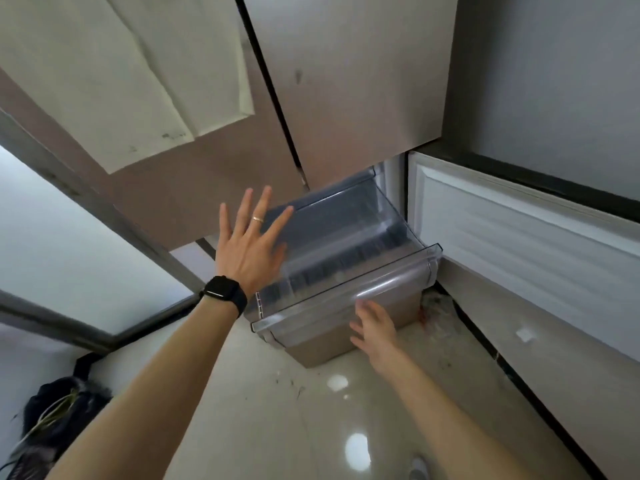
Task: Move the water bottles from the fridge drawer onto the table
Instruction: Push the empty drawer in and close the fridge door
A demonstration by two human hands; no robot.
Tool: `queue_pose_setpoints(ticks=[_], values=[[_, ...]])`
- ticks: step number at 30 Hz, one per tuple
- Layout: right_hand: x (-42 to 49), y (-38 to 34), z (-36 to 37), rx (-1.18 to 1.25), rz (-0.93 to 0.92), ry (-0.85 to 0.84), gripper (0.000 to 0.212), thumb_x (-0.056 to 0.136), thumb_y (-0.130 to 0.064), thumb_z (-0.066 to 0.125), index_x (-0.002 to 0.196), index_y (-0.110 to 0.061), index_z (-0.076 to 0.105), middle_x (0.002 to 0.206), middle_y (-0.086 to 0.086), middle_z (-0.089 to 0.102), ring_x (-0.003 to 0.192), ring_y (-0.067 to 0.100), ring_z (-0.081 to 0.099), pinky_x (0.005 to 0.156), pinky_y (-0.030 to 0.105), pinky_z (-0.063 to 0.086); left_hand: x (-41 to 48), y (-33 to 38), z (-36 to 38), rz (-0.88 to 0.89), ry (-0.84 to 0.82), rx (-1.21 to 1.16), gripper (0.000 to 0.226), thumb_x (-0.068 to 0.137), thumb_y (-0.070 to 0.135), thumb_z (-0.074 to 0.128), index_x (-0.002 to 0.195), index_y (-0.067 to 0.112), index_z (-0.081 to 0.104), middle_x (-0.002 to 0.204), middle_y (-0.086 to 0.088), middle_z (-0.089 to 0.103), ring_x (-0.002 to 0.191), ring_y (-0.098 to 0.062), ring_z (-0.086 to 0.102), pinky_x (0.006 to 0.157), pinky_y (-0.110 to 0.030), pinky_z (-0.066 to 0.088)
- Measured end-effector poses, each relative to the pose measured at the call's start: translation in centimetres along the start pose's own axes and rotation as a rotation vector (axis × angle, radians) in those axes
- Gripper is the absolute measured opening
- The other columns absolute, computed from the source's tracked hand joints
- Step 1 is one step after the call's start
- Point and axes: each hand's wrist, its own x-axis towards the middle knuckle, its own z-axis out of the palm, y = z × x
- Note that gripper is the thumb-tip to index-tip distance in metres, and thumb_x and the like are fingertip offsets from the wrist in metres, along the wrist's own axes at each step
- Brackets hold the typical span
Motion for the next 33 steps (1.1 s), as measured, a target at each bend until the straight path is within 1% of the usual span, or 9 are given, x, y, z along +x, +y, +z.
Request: queue_pose_setpoints(ticks=[3, 4, 8, 13, 19, 23, 28, 31, 33], values=[[2.2, -0.9, 0.4, 0.255, 0.071, -0.043, 0.035, 0.099, -0.023, 0.057, 0.132, -0.030, 0.050, 0.130, 0.001, 0.057, 0.107, 0.020, 0.062, 0.083, 0.038, 0.054, 3.1, -1.3, 1.3, 0.028, 0.077, 0.052, 0.078, 0.093, 0.040, 0.064, 0.158, 0.037, 0.022, 0.169, -0.005, 0.004, 0.155, -0.032, 0.001, 0.118, -0.060, -0.012], [2.7, -1.3, 0.4, 0.292, 0.084, -0.048, 0.035, 0.100, -0.021, 0.055, 0.133, -0.030, 0.049, 0.130, 0.002, 0.057, 0.106, 0.020, 0.063, 0.083, 0.038, 0.054, 4.1, -1.8, 1.6, 0.033, 0.097, 0.064, 0.078, 0.093, 0.040, 0.063, 0.158, 0.038, 0.020, 0.169, -0.005, 0.002, 0.155, -0.031, 0.000, 0.117, -0.058, -0.015], [4.5, -1.4, 0.8, 0.409, 0.102, -0.003, 0.021, 0.100, -0.016, 0.055, 0.114, -0.032, 0.056, 0.127, 0.009, 0.060, 0.107, 0.024, 0.066, 0.086, 0.041, 0.054, 7.1, -3.2, 3.2, 0.051, 0.137, 0.103, 0.074, 0.098, 0.041, 0.055, 0.159, 0.041, 0.013, 0.169, -0.003, 0.000, 0.155, -0.028, -0.001, 0.116, -0.057, -0.019], [5.1, -1.2, 1.2, 0.535, 0.111, -0.040, 0.022, 0.100, -0.012, 0.053, 0.117, -0.025, 0.057, 0.125, 0.016, 0.062, 0.106, 0.032, 0.068, 0.091, 0.043, 0.054, 8.0, -4.3, 5.8, 0.076, 0.197, 0.127, 0.062, 0.103, 0.048, 0.040, 0.159, 0.042, 0.012, 0.167, 0.000, -0.001, 0.153, -0.022, -0.012, 0.117, -0.059, -0.015], [6.1, -3.3, 2.5, 0.499, 0.081, -0.048, 0.023, 0.101, -0.011, 0.051, 0.118, -0.026, 0.056, 0.119, 0.012, 0.064, 0.107, 0.031, 0.067, 0.094, 0.041, 0.052, 8.7, -5.5, 8.1, 0.112, 0.337, 0.202, 0.058, 0.104, 0.054, 0.037, 0.157, 0.045, 0.016, 0.166, 0.007, -0.019, 0.153, -0.017, -0.017, 0.119, -0.056, -0.013], [7.9, -4.6, 4.3, 0.482, 0.055, -0.020, 0.018, 0.101, -0.012, 0.051, 0.113, -0.024, 0.055, 0.117, 0.012, 0.063, 0.107, 0.031, 0.066, 0.092, 0.041, 0.053, 9.0, -5.4, 8.7, 0.124, 0.444, 0.235, 0.059, 0.103, 0.056, 0.040, 0.157, 0.044, 0.020, 0.167, 0.004, -0.016, 0.154, -0.019, -0.014, 0.118, -0.058, -0.006], [11.1, -6.3, 6.8, 0.439, 0.010, -0.009, 0.032, 0.100, -0.013, 0.055, 0.131, -0.020, 0.050, 0.119, 0.010, 0.066, 0.102, 0.026, 0.069, 0.084, 0.036, 0.058, 9.2, -5.5, 9.2, 0.134, 0.495, 0.254, 0.062, 0.101, 0.056, 0.042, 0.157, 0.043, 0.020, 0.167, 0.002, -0.014, 0.154, -0.020, -0.012, 0.118, -0.058, -0.004], [13.6, -7.4, 8.3, 0.366, -0.046, 0.032, 0.033, 0.099, -0.021, 0.058, 0.130, -0.029, 0.051, 0.127, 0.008, 0.061, 0.101, 0.022, 0.068, 0.082, 0.034, 0.056, 9.4, -5.6, 9.5, 0.142, 0.514, 0.283, 0.064, 0.100, 0.057, 0.043, 0.157, 0.042, 0.019, 0.167, 0.000, -0.013, 0.154, -0.022, -0.011, 0.117, -0.059, -0.003], [14.9, -7.8, 9.0, 0.124, -0.159, 0.176, 0.046, 0.096, -0.034, 0.063, 0.138, -0.039, 0.044, 0.145, 0.008, 0.047, 0.110, 0.020, 0.059, 0.087, 0.033, 0.049, 9.4, -5.6, 9.6, 0.141, 0.520, 0.281, 0.065, 0.100, 0.056, 0.044, 0.158, 0.041, 0.019, 0.167, 0.000, -0.013, 0.154, -0.022, -0.011, 0.117, -0.059, -0.004]])
